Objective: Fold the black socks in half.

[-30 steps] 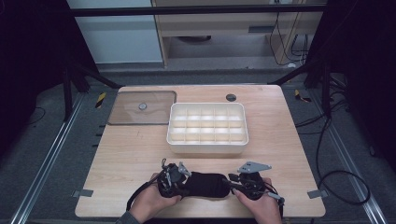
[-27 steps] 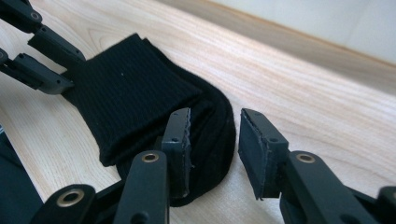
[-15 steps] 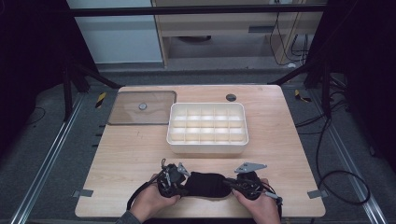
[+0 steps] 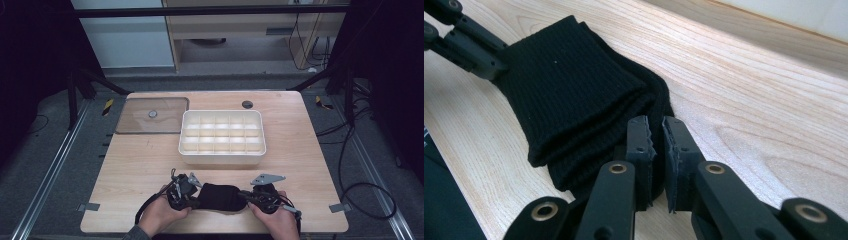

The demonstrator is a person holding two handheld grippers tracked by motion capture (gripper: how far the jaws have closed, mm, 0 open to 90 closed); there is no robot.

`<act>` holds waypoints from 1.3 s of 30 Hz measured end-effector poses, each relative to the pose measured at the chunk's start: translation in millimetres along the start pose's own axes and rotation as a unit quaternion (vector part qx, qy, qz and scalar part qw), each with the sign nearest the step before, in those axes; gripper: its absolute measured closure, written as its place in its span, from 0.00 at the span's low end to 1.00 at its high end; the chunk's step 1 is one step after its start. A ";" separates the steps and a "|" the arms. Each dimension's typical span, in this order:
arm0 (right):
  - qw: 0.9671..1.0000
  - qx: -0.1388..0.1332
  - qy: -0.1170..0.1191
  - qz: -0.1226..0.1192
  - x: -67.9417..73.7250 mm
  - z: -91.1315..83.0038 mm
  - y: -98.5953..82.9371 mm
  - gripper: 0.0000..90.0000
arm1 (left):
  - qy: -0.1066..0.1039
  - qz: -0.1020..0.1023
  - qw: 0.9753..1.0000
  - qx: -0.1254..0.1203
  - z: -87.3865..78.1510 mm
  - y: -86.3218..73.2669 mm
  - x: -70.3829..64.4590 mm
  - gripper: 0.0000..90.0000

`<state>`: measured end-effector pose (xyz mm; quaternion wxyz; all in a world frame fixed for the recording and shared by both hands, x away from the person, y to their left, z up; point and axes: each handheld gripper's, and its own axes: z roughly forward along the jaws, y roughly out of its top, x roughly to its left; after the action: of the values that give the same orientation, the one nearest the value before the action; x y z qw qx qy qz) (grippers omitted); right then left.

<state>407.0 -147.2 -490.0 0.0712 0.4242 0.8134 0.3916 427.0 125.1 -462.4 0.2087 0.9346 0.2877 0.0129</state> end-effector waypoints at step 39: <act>1.000 -0.002 0.014 -0.005 1.6 2.0 0.2 0.93 | -0.002 0.040 0.999 -0.026 -19.0 27.8 -11.0 0.92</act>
<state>407.0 -144.8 -490.9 0.0627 0.4149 0.8154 0.3989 429.8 105.7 -432.9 0.2330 0.9397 0.2490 0.0268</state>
